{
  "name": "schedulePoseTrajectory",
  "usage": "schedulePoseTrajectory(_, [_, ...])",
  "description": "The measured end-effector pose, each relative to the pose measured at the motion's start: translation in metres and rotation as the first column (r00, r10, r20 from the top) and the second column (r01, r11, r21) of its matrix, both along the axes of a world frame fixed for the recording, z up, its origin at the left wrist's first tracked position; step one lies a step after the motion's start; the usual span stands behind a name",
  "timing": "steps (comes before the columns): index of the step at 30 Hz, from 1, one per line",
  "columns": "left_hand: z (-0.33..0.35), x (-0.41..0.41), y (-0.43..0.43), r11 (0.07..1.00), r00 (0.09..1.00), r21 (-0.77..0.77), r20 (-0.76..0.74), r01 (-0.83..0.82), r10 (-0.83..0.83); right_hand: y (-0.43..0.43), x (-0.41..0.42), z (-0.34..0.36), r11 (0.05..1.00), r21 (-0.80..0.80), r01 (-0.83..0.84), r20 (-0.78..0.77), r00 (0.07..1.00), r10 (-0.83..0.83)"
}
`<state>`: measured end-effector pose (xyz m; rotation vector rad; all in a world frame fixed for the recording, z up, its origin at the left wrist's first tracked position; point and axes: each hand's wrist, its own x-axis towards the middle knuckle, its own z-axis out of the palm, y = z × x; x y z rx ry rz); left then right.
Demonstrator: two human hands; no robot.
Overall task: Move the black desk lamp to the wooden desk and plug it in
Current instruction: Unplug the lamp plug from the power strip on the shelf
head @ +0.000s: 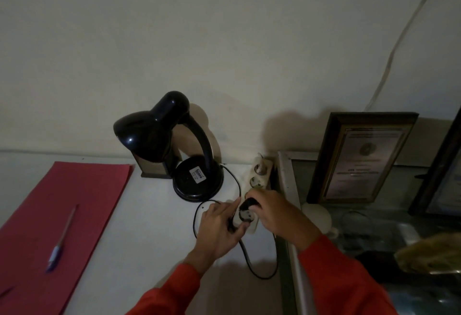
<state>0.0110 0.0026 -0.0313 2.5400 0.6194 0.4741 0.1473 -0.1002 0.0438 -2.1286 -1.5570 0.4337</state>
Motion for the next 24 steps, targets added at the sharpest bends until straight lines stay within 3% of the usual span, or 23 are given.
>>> schedulePoseTrajectory(3, [0.002,0.000,0.003,1.000,1.000,0.005,0.027,0.008,-0.008,0.000,0.000,-0.003,0.995,0.091,0.035,-0.054,0.998,-0.030])
schedulePoseTrajectory(5, [0.005,-0.002,0.005,0.996,0.993,-0.077,0.111,-0.035,0.043,0.001,0.003,-0.004,0.986,0.148,0.073,-0.109,0.992,-0.057])
schedulePoseTrajectory(8, [0.009,-0.002,0.011,0.952,0.915,-0.223,0.300,-0.208,0.270,0.001,0.006,-0.005,0.977,0.188,0.100,-0.171,0.983,-0.068])
schedulePoseTrajectory(10, [0.012,0.006,0.022,0.889,0.828,-0.261,0.338,-0.375,0.448,0.001,0.005,-0.007,0.981,0.171,0.091,-0.169,0.984,-0.062])
schedulePoseTrajectory(12, [0.019,0.018,0.038,0.830,0.784,-0.295,0.287,-0.474,0.550,0.001,0.006,-0.009,0.983,0.168,0.081,-0.165,0.985,-0.053])
schedulePoseTrajectory(14, [0.024,0.031,0.052,0.829,0.813,-0.273,0.202,-0.489,0.546,0.001,0.006,-0.011,0.984,0.162,0.075,-0.165,0.985,-0.048])
schedulePoseTrajectory(20, [0.011,0.055,0.069,0.839,0.837,-0.054,-0.127,-0.541,0.532,0.001,0.008,-0.016,0.984,0.161,0.075,-0.168,0.985,-0.048])
schedulePoseTrajectory(24, [-0.004,0.047,0.070,0.876,0.850,0.137,-0.210,-0.463,0.482,0.000,0.008,-0.017,0.985,0.154,0.076,-0.150,0.987,-0.053])
